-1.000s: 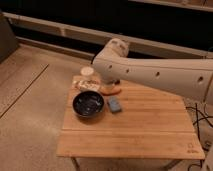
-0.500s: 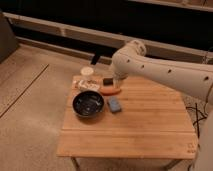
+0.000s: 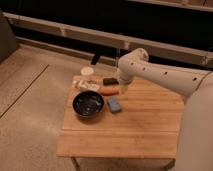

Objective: Drag the pepper across the table

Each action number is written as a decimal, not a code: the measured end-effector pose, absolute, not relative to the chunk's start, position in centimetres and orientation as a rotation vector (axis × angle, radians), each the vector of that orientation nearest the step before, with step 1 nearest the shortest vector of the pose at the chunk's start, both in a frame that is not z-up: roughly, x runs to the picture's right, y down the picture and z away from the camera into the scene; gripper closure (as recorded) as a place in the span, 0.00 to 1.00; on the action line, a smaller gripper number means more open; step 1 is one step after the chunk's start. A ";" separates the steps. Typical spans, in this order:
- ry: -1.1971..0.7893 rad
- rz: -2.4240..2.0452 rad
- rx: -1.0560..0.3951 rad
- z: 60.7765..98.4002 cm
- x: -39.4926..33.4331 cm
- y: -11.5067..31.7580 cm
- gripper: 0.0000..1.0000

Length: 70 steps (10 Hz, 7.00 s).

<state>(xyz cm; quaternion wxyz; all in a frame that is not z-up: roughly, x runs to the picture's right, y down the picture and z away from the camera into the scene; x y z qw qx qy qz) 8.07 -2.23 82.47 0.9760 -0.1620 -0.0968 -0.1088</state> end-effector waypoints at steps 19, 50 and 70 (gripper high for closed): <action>-0.110 -0.159 -0.426 95.4 9.6 -1.5 0.35; -0.148 -0.459 -0.143 88.4 1.1 -14.2 1.00; -0.314 -0.961 -0.166 85.6 -26.1 -5.4 1.00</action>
